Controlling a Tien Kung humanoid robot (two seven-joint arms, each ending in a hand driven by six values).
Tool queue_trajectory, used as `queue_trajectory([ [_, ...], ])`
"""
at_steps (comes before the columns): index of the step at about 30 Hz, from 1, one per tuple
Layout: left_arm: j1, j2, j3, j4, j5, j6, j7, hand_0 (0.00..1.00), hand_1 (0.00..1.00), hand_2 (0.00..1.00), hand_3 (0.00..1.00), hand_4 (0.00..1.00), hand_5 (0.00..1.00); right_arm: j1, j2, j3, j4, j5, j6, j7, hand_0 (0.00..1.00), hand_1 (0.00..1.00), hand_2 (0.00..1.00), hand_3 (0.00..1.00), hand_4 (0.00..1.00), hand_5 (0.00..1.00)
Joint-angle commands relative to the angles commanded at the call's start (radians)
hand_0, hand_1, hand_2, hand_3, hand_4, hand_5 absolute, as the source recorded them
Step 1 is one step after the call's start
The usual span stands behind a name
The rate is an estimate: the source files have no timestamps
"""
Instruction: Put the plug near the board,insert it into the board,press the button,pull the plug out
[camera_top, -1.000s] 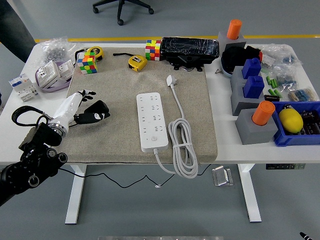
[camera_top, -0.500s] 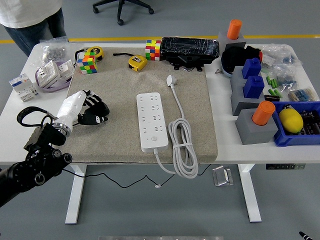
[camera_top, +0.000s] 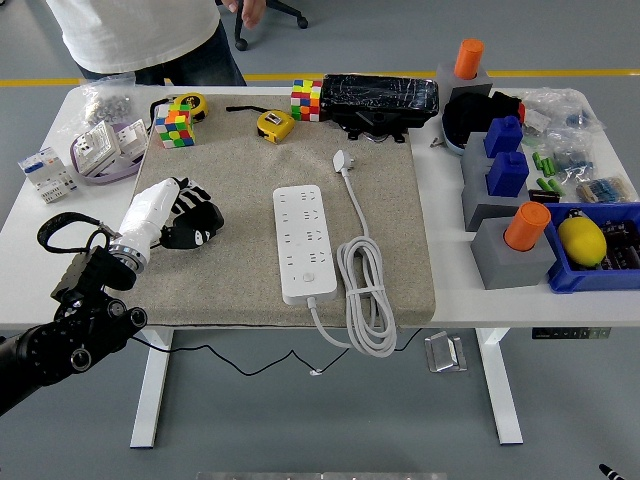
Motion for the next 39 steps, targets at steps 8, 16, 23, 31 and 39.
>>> queue_trajectory([
  [8, -0.007, 0.015, 0.015, -0.096, -0.102, -0.051, -0.094, 0.421, 0.448, 0.468, 0.502, 0.683, 0.002, -0.001, -0.003, -0.004, 0.002, 0.0, -0.001, 0.001, 0.623, 0.671, 0.642, 0.571, 0.976, 0.588],
  [16, -0.053, 0.012, 0.085, -0.129, -0.172, -0.189, -0.139, 0.428, 0.439, 0.453, 0.481, 0.649, 0.002, 0.001, -0.004, -0.003, 0.006, 0.001, 0.0, 0.001, 0.623, 0.671, 0.642, 0.572, 0.976, 0.588],
  [23, -0.105, -0.009, 0.157, -0.082, -0.178, -0.188, -0.138, 0.445, 0.437, 0.46, 0.493, 0.676, 0.002, 0.003, -0.005, -0.009, 0.009, 0.002, 0.0, 0.001, 0.622, 0.67, 0.641, 0.572, 0.976, 0.587],
  [31, -0.14, -0.019, 0.199, -0.018, -0.166, -0.186, -0.131, 0.456, 0.443, 0.457, 0.492, 0.675, 0.002, 0.005, -0.007, -0.006, 0.017, -0.001, 0.001, 0.0, 0.622, 0.67, 0.641, 0.572, 0.977, 0.587],
  [39, -0.138, -0.011, 0.207, -0.008, -0.176, -0.203, -0.131, 0.459, 0.448, 0.456, 0.484, 0.648, 0.002, 0.005, -0.007, -0.006, 0.02, -0.003, 0.001, 0.0, 0.622, 0.67, 0.641, 0.573, 0.977, 0.585],
])
